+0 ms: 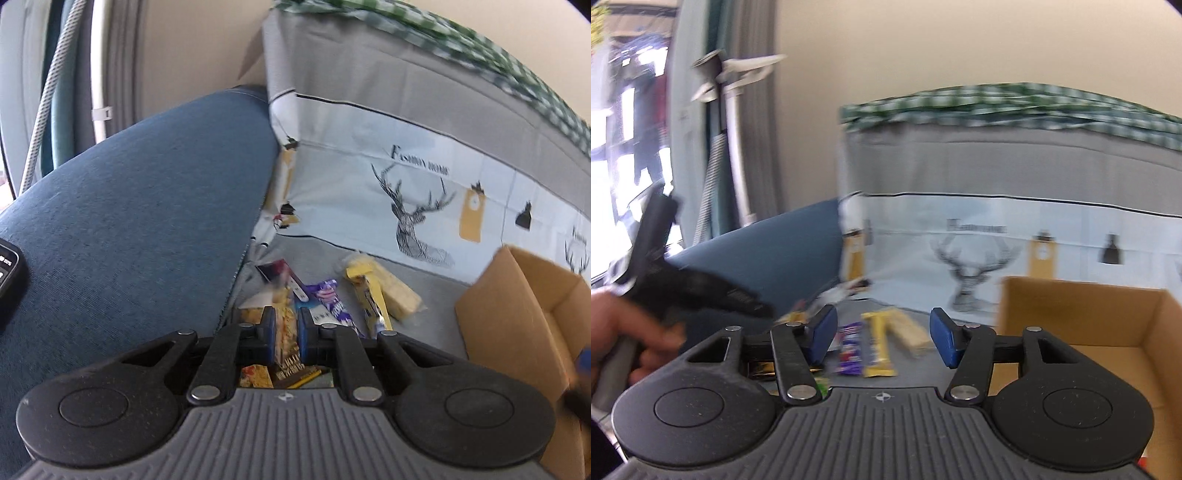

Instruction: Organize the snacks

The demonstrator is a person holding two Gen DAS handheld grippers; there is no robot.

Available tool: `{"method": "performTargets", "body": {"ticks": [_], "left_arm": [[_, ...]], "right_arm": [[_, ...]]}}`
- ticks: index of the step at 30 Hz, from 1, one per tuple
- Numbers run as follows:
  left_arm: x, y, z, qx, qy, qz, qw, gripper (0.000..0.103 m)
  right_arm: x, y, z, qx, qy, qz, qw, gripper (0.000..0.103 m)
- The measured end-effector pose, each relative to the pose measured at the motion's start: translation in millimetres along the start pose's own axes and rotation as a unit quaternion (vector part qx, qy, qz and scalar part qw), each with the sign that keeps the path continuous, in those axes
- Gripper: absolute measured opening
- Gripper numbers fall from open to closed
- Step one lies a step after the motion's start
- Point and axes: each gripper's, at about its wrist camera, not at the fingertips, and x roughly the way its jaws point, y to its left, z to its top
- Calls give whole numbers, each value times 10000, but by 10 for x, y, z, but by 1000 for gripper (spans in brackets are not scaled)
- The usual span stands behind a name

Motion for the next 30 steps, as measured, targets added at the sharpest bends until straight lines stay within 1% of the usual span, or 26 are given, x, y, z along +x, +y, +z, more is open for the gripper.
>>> {"method": "performTargets", "body": {"ticks": [6,8,11,12,13,15,18,20,22,24,28,30], "left_arm": [[98,60,33,-137,109,82,9998,14],[157,76,40,-161,166,89,9997,16],[214,68,36,-94,204,64,9997,18],[231,56,34,-48,216,74,9997,19],[249,40,31,6,229,96,9997,20],[285,9,23,98,253,128,9996,23],[359,-32,22,215,303,128,9992,28],[419,-64,25,318,330,158,9988,28],[472,-84,29,387,353,189,9984,28],[526,-102,32,430,380,216,9981,28],[621,-145,29,560,450,296,9970,29],[650,-168,20,638,464,325,9964,31]], "right_arm": [[235,419,-177,-383,242,482,9978,58],[290,526,-239,-473,235,625,9966,62],[435,633,-310,-573,427,683,9951,73],[480,665,-331,-565,455,749,9946,79],[519,690,-361,-590,487,785,9940,84],[626,753,-429,-719,591,751,9928,85],[794,799,-514,-780,777,750,9911,93],[918,813,-548,-812,909,679,9902,93],[1045,799,-572,-700,1067,704,9893,96],[1172,779,-613,-624,1224,731,9878,96],[1411,788,-713,-635,1515,768,9834,96],[1505,801,-765,-716,1621,719,9815,96]]}}
